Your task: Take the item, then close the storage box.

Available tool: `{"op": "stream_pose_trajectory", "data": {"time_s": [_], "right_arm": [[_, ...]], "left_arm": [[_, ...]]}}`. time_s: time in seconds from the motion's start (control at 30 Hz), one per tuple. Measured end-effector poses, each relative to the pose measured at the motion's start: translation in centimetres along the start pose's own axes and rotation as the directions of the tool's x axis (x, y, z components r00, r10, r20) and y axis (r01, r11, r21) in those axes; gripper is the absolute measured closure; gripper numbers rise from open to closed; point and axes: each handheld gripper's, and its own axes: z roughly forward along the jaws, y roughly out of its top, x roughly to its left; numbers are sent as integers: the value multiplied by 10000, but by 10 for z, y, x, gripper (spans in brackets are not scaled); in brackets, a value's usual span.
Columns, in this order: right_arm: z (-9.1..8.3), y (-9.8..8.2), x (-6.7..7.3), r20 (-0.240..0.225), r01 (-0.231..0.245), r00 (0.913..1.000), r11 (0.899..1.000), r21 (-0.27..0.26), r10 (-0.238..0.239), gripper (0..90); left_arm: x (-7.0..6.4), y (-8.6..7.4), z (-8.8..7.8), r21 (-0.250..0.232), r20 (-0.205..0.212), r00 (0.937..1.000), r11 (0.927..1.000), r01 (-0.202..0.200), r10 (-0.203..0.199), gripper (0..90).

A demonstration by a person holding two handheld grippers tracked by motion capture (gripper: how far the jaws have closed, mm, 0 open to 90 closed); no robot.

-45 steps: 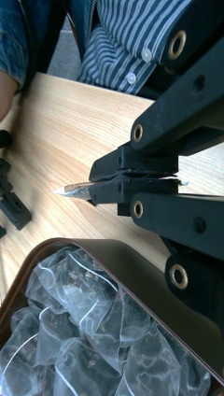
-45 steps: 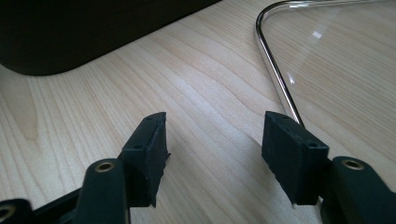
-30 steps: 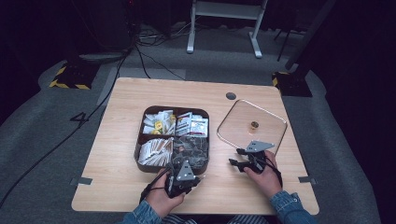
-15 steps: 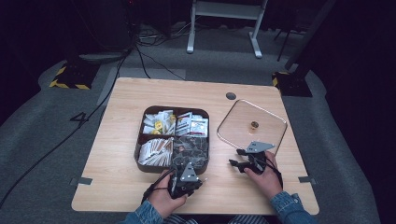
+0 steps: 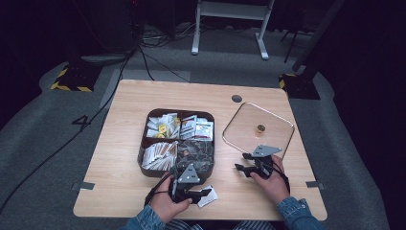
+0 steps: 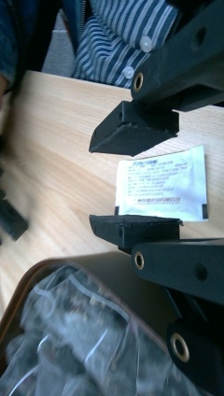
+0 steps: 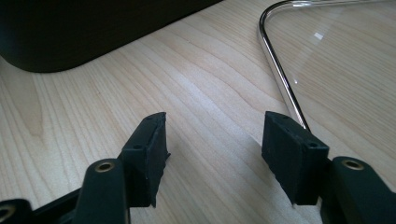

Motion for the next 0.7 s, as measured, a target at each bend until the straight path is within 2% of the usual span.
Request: {"op": "stream_pose_trajectory", "data": {"time_s": [0.27,0.53,0.7], "right_arm": [[0,0,0,-5,-7,10000,10000,1,7,407],[0,0,0,-33,-15,10000,10000,4,15,406],[0,0,-1,-71,-10,10000,10000,24,10,401]], "left_arm": [[5,1,-12,-556,-347,9990,9981,268,-288,566],[6,1,-22,-884,-624,9975,9957,273,-329,558],[7,0,-33,-1203,-948,9947,9923,286,-401,550]]}}
